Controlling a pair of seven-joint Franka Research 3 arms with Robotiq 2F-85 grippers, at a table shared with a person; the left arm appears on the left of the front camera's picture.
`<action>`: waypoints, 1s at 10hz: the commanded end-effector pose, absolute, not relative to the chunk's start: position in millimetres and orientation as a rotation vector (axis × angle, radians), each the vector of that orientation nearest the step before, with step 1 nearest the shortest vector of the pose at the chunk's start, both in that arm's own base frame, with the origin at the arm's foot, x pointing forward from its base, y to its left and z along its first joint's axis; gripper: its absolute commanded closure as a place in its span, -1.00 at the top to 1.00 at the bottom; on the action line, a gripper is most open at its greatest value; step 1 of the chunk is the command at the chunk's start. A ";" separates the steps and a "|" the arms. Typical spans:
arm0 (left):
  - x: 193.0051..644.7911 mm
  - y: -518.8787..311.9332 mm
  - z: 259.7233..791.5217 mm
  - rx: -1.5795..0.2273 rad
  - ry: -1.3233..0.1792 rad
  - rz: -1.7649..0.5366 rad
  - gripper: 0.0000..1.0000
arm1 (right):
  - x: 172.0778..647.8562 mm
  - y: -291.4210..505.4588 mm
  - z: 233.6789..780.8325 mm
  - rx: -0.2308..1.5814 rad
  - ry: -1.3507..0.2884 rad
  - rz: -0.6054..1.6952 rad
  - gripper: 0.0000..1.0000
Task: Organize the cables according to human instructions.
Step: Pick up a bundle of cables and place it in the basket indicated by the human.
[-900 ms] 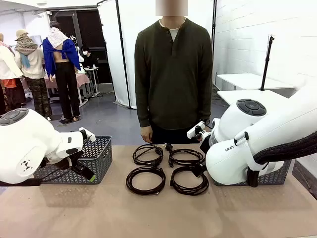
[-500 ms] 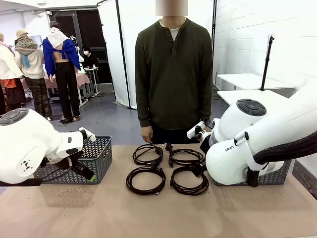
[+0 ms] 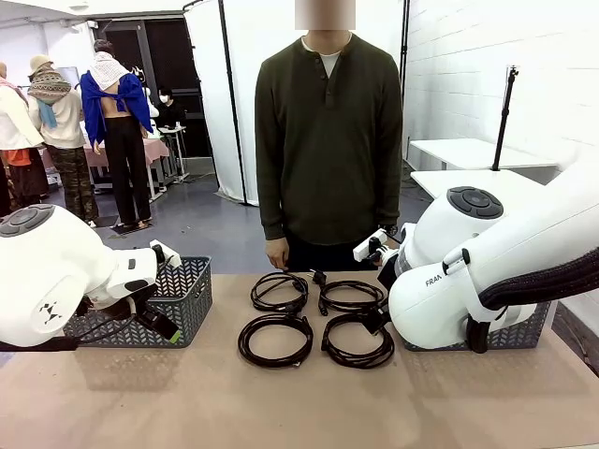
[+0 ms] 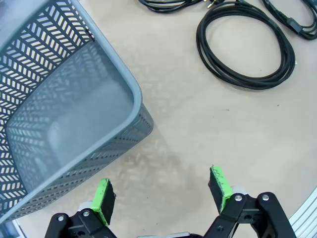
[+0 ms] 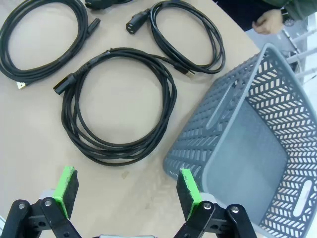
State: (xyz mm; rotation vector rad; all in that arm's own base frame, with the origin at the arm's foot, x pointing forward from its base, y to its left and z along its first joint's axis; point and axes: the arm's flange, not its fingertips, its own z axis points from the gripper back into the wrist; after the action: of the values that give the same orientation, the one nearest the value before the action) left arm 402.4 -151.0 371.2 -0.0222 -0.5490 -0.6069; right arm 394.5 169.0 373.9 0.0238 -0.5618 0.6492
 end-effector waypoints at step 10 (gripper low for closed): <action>383.3 -125.0 428.6 -0.071 -0.661 -0.715 1.00 | 391.1 147.0 419.3 0.106 -0.540 0.806 1.00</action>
State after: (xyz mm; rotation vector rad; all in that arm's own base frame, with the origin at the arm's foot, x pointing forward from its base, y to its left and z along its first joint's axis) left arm 396.3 -145.9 423.4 -0.0283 -0.6607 -0.6734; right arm 386.3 169.8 403.5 0.0694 -0.5517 0.7394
